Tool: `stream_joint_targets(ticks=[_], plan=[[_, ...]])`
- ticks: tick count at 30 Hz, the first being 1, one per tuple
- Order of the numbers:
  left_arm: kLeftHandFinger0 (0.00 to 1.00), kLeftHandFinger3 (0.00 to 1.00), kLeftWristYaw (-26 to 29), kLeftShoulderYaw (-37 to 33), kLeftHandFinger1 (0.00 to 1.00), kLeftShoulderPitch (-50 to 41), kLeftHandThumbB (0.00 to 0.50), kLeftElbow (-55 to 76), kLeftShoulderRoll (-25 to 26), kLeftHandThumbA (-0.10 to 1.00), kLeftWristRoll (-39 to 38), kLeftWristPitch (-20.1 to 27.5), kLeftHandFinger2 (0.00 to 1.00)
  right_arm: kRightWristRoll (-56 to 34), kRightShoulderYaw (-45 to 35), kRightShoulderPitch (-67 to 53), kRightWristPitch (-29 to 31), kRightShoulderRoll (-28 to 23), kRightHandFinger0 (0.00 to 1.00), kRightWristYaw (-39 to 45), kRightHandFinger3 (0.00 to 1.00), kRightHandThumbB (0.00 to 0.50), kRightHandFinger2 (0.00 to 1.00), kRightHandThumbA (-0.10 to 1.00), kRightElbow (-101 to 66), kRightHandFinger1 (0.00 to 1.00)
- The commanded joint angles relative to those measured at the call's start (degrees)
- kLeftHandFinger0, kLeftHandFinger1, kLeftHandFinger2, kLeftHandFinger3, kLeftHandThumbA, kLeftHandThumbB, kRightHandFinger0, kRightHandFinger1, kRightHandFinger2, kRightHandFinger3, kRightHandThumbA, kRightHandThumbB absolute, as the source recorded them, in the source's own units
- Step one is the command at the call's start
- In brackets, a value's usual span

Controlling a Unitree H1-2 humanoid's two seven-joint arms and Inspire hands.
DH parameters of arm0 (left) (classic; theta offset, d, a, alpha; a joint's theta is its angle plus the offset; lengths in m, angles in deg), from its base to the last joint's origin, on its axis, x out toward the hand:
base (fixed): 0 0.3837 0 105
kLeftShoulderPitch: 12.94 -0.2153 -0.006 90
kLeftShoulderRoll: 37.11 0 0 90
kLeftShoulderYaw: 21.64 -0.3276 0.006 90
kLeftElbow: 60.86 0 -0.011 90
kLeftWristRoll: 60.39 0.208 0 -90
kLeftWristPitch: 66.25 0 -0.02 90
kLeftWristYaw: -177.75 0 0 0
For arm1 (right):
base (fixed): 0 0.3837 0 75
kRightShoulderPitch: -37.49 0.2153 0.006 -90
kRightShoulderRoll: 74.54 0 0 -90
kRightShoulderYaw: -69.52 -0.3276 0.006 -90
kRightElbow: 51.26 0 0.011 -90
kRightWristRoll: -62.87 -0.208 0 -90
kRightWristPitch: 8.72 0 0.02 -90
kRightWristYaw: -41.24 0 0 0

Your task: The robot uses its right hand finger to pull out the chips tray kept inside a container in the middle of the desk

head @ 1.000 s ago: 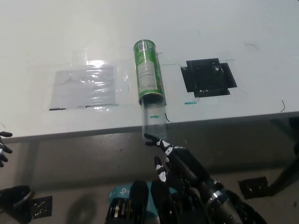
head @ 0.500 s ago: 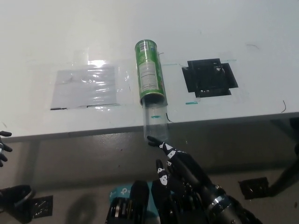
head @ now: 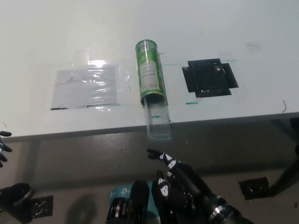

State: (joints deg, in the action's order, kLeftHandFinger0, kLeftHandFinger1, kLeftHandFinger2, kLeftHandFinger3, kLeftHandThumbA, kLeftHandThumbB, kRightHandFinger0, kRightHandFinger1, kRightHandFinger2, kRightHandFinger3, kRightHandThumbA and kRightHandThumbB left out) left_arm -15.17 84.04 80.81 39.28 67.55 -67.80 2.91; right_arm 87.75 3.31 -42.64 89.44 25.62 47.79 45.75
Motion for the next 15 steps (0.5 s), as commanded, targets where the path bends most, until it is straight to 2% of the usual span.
stream_joint_targets(ticks=[1,2,3,5,7,9,11,13,15], plan=[[0.32,0.55,0.24,0.75,0.31,0.32,0.000,1.57,1.22,0.25,-0.34,0.68,0.37,-3.03,-0.65,1.24,1.82,-0.17,0.00,1.95,1.00,0.239,1.00,-0.10,-2.49,0.08],[0.32,0.56,0.24,0.75,0.31,-0.01,0.000,1.55,1.02,0.25,-0.41,0.76,0.37,-3.08,-0.58,1.15,1.93,-0.39,0.00,2.25,1.00,0.245,1.00,-0.10,-2.74,0.07],[0.31,0.55,0.40,0.77,0.31,-0.13,0.000,1.53,0.85,0.25,-0.35,0.71,0.36,-3.27,-0.62,1.88,2.63,-0.98,0.00,2.72,1.00,0.280,1.00,-0.10,-3.78,0.09],[0.30,0.55,0.31,0.74,0.30,-0.38,0.000,1.55,0.78,0.24,-0.38,0.87,0.35,-3.18,-0.59,2.67,4.45,-1.83,0.00,2.83,1.00,0.320,1.00,-0.10,-5.03,0.10],[0.31,0.55,0.33,0.79,0.31,-0.86,0.000,1.85,0.92,0.24,-0.22,0.47,0.36,-3.97,-0.71,2.95,2.52,-2.29,0.00,4.30,1.00,0.340,1.00,-0.04,-7.40,0.13],[0.31,0.55,0.28,0.86,0.31,-1.05,0.000,1.54,1.04,0.24,-0.18,1.03,0.36,-6.27,-1.55,3.75,-0.62,-3.46,0.00,6.79,1.00,0.330,1.00,-0.04,-12.61,0.12],[0.31,0.55,0.35,0.85,0.31,-1.10,0.000,1.51,0.97,0.23,-0.17,1.02,0.37,-8.07,-2.63,3.87,-2.81,-4.37,0.00,7.99,1.00,0.325,1.00,-0.10,-16.54,0.11],[0.31,0.56,0.43,0.82,0.31,-1.17,0.000,1.53,0.95,0.23,-0.07,0.81,0.38,-10.64,-4.20,3.36,-4.73,-5.56,0.00,8.87,1.00,0.315,1.00,-0.10,-19.69,0.11],[0.31,0.55,0.46,0.80,0.31,-1.33,0.000,0.85,0.55,0.22,-0.17,1.58,0.39,-12.19,-6.38,3.04,-4.94,-7.22,0.00,9.04,1.00,0.295,1.00,-0.10,-22.03,0.05]])
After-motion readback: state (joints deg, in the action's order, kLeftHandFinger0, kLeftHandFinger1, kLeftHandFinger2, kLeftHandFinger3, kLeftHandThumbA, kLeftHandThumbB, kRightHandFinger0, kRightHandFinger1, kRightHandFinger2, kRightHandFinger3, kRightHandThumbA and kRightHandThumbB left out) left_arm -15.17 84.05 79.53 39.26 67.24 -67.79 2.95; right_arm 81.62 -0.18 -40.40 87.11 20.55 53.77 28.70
